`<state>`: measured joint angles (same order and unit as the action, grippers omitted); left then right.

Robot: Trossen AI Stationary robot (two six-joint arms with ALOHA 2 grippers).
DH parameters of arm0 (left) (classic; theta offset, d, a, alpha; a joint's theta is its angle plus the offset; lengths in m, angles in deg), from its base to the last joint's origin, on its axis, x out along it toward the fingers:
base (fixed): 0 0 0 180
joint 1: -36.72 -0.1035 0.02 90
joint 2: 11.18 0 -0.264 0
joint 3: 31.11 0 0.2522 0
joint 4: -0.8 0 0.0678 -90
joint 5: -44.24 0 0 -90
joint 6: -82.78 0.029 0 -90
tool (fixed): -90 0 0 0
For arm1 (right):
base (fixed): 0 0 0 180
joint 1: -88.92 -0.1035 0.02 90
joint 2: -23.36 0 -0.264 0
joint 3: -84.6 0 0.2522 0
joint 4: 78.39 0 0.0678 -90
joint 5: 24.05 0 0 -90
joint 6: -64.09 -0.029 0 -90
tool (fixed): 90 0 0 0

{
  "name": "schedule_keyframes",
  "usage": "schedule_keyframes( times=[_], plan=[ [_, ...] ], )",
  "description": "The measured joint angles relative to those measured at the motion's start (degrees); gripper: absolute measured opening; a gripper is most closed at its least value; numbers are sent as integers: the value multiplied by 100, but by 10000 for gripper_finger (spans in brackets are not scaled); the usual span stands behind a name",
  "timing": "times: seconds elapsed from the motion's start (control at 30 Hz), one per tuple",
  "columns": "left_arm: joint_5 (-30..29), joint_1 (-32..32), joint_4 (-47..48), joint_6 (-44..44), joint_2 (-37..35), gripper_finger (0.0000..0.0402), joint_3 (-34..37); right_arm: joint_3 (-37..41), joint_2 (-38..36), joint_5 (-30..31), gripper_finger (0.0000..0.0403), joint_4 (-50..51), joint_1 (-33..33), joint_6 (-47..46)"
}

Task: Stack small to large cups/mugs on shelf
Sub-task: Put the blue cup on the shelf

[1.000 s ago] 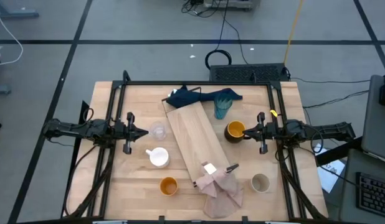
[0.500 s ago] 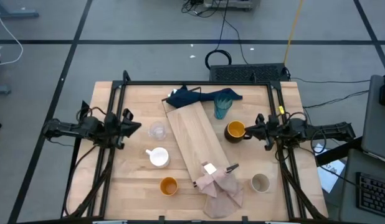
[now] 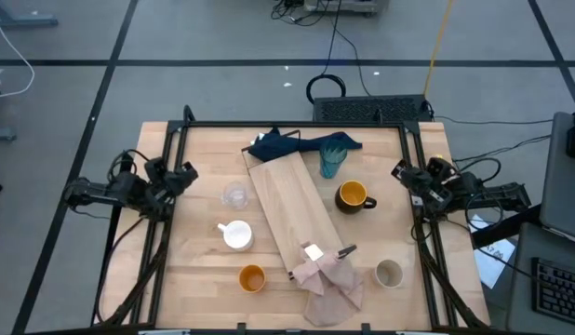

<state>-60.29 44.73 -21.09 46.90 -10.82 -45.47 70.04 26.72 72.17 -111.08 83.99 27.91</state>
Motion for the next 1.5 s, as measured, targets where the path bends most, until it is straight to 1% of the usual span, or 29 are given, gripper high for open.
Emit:
schedule_keyframes(
  times=[0.13, 0.23, 0.37, 0.43, 0.57, 0.63, 0.7, 0.77, 0.9, 0.97, 1.0, 1.07, 1.2, 1.3, 1.5],
  plan=[
    [-63, -2, -10, -209, 0, 15, -2, 0, 4, 0, 0, -76, 0, -69],
    [-92, -2, -90, -217, 0, 15, -2, -2, 4, 0, 0, -369, 0, -121],
    [-122, -2, -202, -208, 0, 15, -2, -5, 3, -16, 0, -796, 0, -490],
    [-123, -2, -220, -230, 0, 15, -2, -4, 2, -28, 0, -806, 0, -430],
    [-150, -2, -237, -649, 0, 15, -2, -7, 4, -30, 0, -817, 0, -680],
    [-235, -2, -244, -617, 0, 15, -2, -7, 4, 1, 0, -831, 0, -615],
    [-467, -2, -240, -491, 0, 15, -2, -7, 4, 80, 0, -880, 0, -402],
    [-674, -2, -237, -532, 0, 14, -2, -11, 4, 170, 0, -862, 0, -229],
    [-708, -2, -177, -624, 0, 14, -24, -245, 17, 284, 0, -485, 0, -194],
    [-712, -2, 34, -675, 2, 15, -188, -443, 52, 291, 0, -126, 0, -43],
    [-713, -2, 237, -669, 2, 15, -331, -621, 96, 291, 0, -20, 0, 97],
    [-755, -2, 986, -657, 2, 15, -737, -1000, 167, 286, 0, 237, 0, 366],
    [-832, -2, 2755, -671, 264, 15, -1837, -1798, 574, 291, 13, 1395, 0, 847],
    [-884, -1, 3856, -623, 735, 15, -2710, -2387, 889, 291, 30, 1960, 0, 1114],
    [-788, -2, 5583, -763, 1942, 15, -4326, -3252, 1655, 291, 48, 2420, 0, 1319]
  ],
)
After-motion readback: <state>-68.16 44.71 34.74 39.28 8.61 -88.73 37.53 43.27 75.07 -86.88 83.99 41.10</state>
